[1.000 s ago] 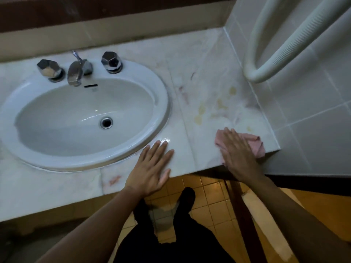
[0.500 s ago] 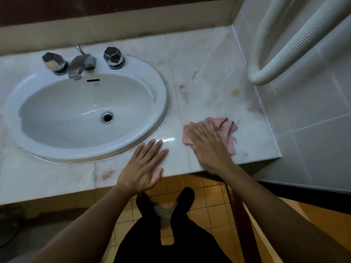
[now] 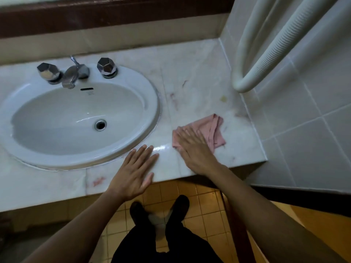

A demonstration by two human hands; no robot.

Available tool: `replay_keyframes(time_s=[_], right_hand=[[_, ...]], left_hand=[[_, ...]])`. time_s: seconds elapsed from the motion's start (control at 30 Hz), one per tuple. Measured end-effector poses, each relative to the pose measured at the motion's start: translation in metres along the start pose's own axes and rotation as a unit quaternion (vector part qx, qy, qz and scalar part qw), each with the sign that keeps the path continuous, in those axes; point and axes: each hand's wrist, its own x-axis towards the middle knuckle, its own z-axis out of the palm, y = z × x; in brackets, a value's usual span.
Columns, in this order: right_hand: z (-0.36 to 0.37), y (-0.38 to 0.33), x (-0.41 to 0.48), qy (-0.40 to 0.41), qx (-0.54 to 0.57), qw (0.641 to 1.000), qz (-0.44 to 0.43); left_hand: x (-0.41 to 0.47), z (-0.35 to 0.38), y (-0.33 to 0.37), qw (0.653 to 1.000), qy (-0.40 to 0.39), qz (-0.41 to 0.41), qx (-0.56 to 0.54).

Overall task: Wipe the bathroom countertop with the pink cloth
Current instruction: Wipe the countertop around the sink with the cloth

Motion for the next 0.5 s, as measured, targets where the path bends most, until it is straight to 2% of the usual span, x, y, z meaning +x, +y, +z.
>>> replay_keyframes(time_s=[0.07, 0.1, 0.2, 0.27, 0.4, 0.43, 0.5], right_hand=[[-0.01, 0.01, -0.037, -0.013, 0.047, 0.998, -0.026], [-0.018, 0.018, -0.052, 0.002, 0.07, 0.998, -0.006], [-0.035, 0.045, -0.068, 0.112, 0.066, 0.983, 0.128], [-0.04, 0.049, -0.053, 0.123, 0.017, 0.978, 0.169], [-0.043, 0.043, -0.027, 0.155, 0.0, 0.969, 0.19], [-0.039, 0.047, -0.027, 0.161, -0.03, 0.971, 0.172], [-0.03, 0.059, -0.032, 0.121, -0.105, 0.981, 0.113]], left_hand=[[0.002, -0.002, 0.006, 1.0, -0.008, -0.02, -0.01], [0.006, -0.003, 0.011, 0.999, -0.01, -0.038, -0.014], [0.033, -0.007, 0.026, 0.996, -0.002, -0.084, -0.039], [0.064, -0.009, 0.034, 0.995, 0.006, -0.084, -0.056], [0.094, -0.008, 0.034, 0.991, 0.009, -0.117, -0.066], [0.094, -0.007, 0.034, 0.99, 0.01, -0.121, -0.068], [0.093, -0.007, 0.033, 0.99, 0.016, -0.12, -0.074]])
